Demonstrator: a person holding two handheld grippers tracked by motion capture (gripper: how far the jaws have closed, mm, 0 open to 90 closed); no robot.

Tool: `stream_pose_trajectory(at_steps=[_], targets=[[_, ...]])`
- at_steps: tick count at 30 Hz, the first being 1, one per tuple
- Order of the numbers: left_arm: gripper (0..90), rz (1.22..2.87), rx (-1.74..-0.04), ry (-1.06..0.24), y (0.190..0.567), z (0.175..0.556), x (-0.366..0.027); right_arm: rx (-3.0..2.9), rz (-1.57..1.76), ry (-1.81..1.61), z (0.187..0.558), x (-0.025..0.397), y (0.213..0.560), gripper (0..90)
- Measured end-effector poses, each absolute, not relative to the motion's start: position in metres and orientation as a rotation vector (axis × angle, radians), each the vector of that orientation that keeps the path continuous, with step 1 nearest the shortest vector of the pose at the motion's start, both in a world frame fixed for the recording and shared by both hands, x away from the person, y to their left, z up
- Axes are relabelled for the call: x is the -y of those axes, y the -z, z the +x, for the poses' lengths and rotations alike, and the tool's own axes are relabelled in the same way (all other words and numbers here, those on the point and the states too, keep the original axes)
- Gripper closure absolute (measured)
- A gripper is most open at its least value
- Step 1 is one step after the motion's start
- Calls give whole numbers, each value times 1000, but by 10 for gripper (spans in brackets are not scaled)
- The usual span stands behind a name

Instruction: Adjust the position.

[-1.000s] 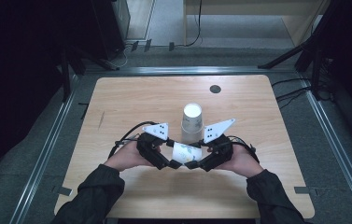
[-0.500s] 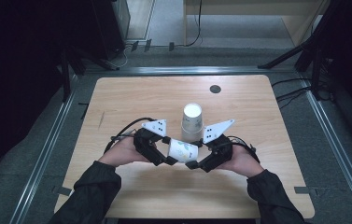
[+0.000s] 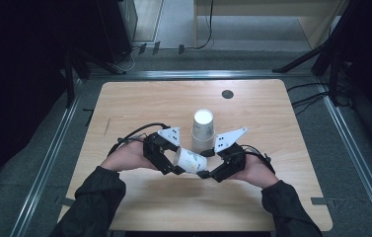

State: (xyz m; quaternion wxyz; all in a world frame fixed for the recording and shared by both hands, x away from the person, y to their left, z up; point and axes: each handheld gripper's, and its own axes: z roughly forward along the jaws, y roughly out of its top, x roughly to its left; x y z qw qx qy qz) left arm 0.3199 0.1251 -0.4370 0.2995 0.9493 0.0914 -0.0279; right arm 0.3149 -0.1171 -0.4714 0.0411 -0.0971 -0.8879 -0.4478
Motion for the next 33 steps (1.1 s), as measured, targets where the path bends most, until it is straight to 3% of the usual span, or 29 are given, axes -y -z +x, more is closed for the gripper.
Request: stream_pose_trajectory(at_steps=[9, 25, 33], targets=[[264, 2616, -253, 80, 441, 320, -109, 2737, -293, 1330, 315, 112, 482, 292], [261, 2632, -230, 89, 444, 317, -101, 2763, -239, 1275, 312, 98, 490, 347], [127, 2581, -242, 72, 443, 317, -105, 2767, -239, 1302, 312, 102, 486, 344]])
